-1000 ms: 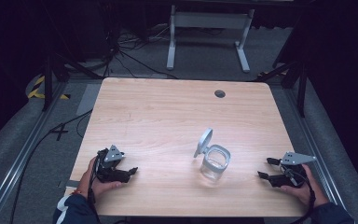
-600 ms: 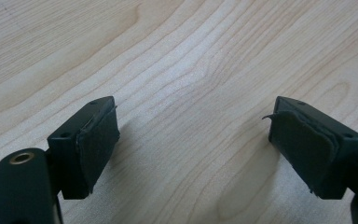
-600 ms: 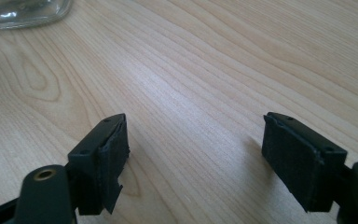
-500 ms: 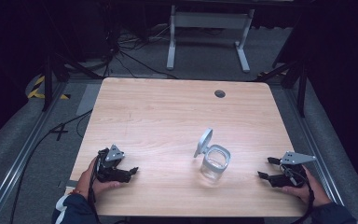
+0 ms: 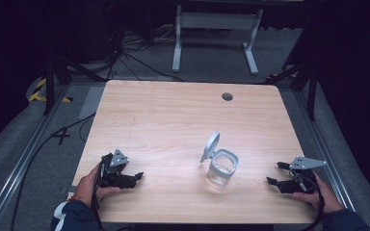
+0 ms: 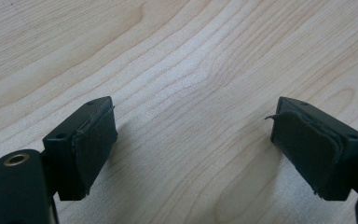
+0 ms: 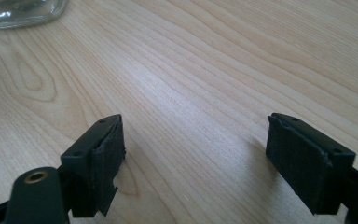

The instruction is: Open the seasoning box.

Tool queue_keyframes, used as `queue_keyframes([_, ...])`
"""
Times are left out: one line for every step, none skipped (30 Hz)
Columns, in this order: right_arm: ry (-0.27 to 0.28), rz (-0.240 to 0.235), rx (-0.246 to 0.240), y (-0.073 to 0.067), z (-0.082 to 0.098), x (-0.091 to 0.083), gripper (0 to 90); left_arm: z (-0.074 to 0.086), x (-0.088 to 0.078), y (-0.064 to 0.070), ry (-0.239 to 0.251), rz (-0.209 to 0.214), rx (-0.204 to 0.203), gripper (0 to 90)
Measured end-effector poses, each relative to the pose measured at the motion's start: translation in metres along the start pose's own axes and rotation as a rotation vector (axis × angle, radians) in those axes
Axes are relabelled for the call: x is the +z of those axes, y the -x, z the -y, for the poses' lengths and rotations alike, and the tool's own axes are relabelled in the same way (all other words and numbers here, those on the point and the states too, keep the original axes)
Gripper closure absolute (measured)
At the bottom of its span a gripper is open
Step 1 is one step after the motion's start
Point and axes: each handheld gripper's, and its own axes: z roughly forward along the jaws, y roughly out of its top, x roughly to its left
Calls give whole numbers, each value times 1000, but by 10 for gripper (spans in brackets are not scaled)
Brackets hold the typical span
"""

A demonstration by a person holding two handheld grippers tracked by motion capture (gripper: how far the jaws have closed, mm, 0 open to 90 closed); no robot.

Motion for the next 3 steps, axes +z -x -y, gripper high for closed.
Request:
queue_keyframes([0, 1, -1, 0, 0, 0, 194, 0, 0, 0, -4, 0, -2, 143])
queue_keyframes([-1, 1, 3, 0, 0, 0, 193, 0, 0, 0, 1, 0, -3, 143])
queue_keyframes([0, 1, 2, 0, 0, 0, 193, 0, 0, 0, -1, 1, -2, 143])
